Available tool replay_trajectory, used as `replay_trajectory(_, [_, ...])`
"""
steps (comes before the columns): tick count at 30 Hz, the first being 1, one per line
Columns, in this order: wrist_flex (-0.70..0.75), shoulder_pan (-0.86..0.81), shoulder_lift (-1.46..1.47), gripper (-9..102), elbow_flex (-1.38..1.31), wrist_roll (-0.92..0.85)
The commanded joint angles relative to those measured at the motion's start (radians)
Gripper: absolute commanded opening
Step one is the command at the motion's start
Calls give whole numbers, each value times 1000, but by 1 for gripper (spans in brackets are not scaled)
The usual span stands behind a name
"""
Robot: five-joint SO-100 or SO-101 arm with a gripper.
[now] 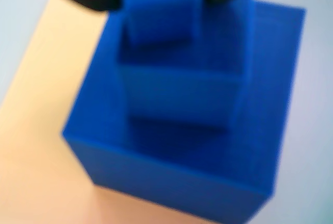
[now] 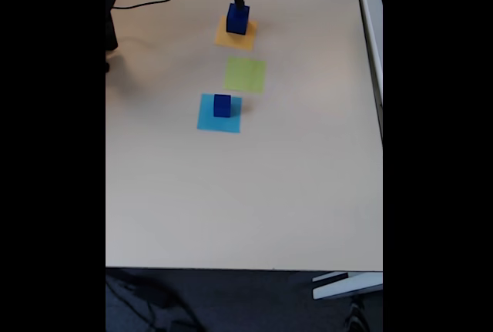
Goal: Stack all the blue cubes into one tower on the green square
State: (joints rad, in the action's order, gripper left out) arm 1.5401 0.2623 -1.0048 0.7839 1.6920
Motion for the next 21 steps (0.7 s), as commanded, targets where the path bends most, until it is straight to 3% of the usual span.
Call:
replay_trajectory(1, [2,-14,-32,3,-41,-6])
replay_trajectory(21, [3,-55,-87,1,-60,-91])
